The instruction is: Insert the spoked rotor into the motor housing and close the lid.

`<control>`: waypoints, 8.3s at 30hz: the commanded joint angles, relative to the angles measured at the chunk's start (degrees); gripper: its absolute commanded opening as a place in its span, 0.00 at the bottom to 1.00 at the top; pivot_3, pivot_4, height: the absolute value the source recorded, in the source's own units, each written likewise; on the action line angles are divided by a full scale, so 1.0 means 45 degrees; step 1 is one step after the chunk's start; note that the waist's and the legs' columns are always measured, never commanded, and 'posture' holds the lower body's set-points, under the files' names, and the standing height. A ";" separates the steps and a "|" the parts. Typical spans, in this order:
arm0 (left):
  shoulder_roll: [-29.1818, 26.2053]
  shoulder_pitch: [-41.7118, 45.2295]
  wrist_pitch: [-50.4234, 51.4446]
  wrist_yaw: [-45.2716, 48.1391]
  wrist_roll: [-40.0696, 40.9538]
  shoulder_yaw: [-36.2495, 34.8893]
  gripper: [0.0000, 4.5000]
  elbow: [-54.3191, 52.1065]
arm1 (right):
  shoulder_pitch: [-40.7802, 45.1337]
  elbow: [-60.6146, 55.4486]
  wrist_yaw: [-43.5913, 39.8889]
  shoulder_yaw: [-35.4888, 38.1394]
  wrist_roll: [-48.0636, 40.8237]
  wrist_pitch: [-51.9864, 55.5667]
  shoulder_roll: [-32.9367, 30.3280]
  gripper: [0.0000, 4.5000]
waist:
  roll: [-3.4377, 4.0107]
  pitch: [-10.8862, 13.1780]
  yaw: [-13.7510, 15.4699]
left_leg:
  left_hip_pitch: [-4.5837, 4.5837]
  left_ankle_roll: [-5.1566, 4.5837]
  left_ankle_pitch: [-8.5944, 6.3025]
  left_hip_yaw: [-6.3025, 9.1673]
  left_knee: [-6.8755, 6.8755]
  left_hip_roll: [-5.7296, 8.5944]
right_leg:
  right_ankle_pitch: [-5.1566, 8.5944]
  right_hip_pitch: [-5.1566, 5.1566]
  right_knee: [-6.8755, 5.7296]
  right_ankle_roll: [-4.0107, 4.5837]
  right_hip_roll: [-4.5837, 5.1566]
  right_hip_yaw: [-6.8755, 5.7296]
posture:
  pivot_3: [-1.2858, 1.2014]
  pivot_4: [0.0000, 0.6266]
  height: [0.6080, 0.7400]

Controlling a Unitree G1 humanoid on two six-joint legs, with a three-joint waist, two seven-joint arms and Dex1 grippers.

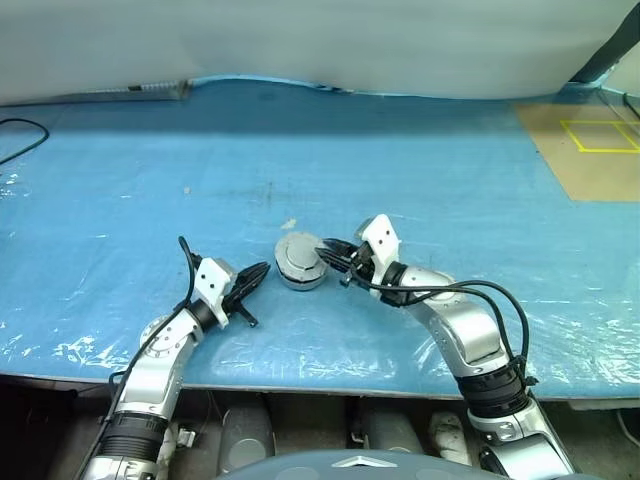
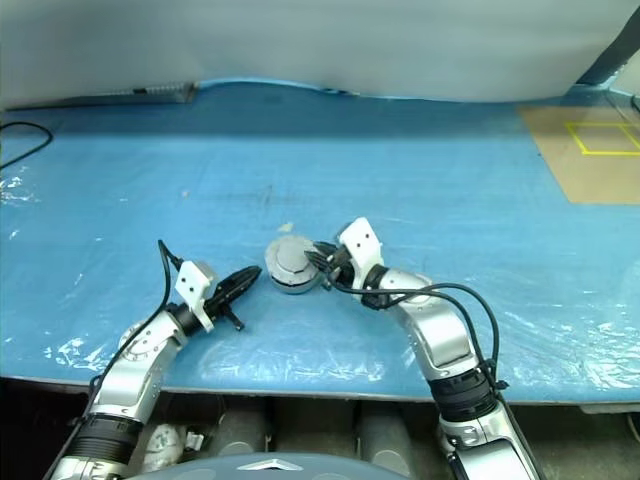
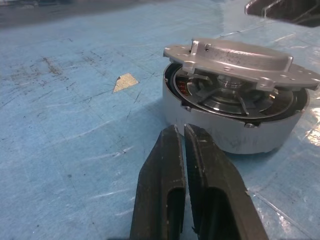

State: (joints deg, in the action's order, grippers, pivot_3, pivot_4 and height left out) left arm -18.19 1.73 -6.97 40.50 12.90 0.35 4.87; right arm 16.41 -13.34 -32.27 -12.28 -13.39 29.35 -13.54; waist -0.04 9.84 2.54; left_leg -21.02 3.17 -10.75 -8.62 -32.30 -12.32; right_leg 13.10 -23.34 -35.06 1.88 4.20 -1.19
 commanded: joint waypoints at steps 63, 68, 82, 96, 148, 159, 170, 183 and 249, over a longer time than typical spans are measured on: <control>-0.0148 0.0062 0.0048 0.0116 0.0172 0.0083 0.05 -0.0422 | 0.2378 0.1180 -0.1138 -0.2978 0.2753 0.2372 -0.0819 0.66 | -0.0002 -0.0003 0.0008 | 0.0013 0.0001 0.0000 0.0002 -0.0001 0.0002 | 0.0000 0.0011 -0.0003 0.0000 0.0001 0.0003 | 0.52 0.24 1.00; -0.0171 0.0083 -0.0138 0.0218 0.0134 0.0054 0.05 -0.0089 | 0.2155 0.1892 -0.0744 -0.3095 0.3196 0.1488 -0.0941 0.66 | -0.0002 -0.0016 0.0010 | 0.0023 0.0002 0.0001 0.0002 -0.0002 0.0003 | 0.0000 0.0020 -0.0004 0.0000 0.0002 0.0003 | 0.52 0.24 1.00; -0.0342 0.0182 0.0361 0.0192 0.0304 -0.0079 0.05 -0.0410 | 0.1784 0.3678 0.0214 -0.2816 0.3507 -0.0173 -0.0523 0.66 | -0.0011 -0.0055 0.0003 | 0.0187 -0.0007 -0.0006 -0.0007 0.0001 0.0020 | 0.0015 0.0140 -0.0043 -0.0028 0.0007 0.0042 | 0.52 0.24 1.00; -0.0243 -0.0516 0.3193 -0.1013 0.1537 -0.0543 0.05 -0.3200 | 0.1753 0.3403 -0.1113 -0.4000 0.3925 0.1982 -0.1487 0.66 | 0.0025 -0.0193 0.0070 | 0.0181 -0.0004 -0.0005 -0.0015 0.0076 0.0037 | 0.0014 0.0145 0.0049 -0.0020 0.0006 0.0047 | 0.52 0.24 1.00; 0.0876 0.4424 1.2570 -0.2285 0.5562 -0.1110 0.05 0.0202 | 0.1651 0.3358 -0.0601 -0.2515 0.2885 0.2597 -0.0394 0.66 | 0.0012 -0.0310 0.0047 | 0.0208 0.0000 -0.0003 -0.0014 0.0242 0.0121 | 0.0109 0.0143 0.0130 -0.0174 0.0017 0.0132 | 0.52 0.24 1.00; 0.0557 0.4048 1.2744 -0.2228 0.5381 -0.0943 0.05 -0.0238 | 0.1621 0.3251 -0.0509 -0.2482 0.2862 0.2650 -0.0350 0.66 | 0.0013 -0.0311 0.0060 | 0.0204 0.0002 -0.0004 -0.0015 0.0283 0.0124 | 0.0092 0.0143 0.0153 -0.0123 0.0017 0.0130 | 0.52 0.24 1.00; 0.0321 0.3986 1.2990 -0.2200 0.5106 -0.0481 0.05 -0.0276 | 0.1647 0.3223 -0.0494 -0.2330 0.2762 0.2689 -0.0324 0.82 | 0.0012 -0.0310 0.0068 | 0.0205 0.0002 -0.0004 -0.0014 0.0287 0.0124 | 0.0133 0.0145 0.0158 -0.0193 0.0017 0.0131 | 0.52 0.24 1.00; 0.0324 0.4412 1.2882 -0.1807 0.4903 -0.0345 0.05 -0.0228 | 0.1435 0.1139 -0.0519 -0.0278 0.0949 0.2228 0.0154 1.00 | 0.0015 -0.0307 0.0287 | 0.0163 0.0004 -0.0003 -0.0014 0.0311 0.0123 | 0.0088 0.0123 0.0208 -0.0122 0.0019 0.0119 | 0.52 0.24 1.00; 0.3297 0.3973 1.3442 -0.4807 1.0806 -0.7370 0.97 -0.0119 | 0.3880 0.3721 0.4379 1.0471 -0.9773 1.0641 0.5046 0.23 | 0.0035 -0.0277 0.0352 | -0.0029 0.0016 0.0005 0.0034 0.0296 0.0107 | 0.0015 0.0027 0.0253 -0.0141 0.0021 -0.0012 | 0.52 0.24 1.00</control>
State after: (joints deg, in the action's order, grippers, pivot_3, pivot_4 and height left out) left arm -3.58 19.72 53.74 20.30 57.70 -30.76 5.41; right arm 31.23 3.92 -12.01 35.14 -53.99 78.81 7.75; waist 0.12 8.59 4.13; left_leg -21.17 3.25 -10.73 -8.47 -30.97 -11.84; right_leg 13.17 -23.22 -33.92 1.24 4.29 -1.26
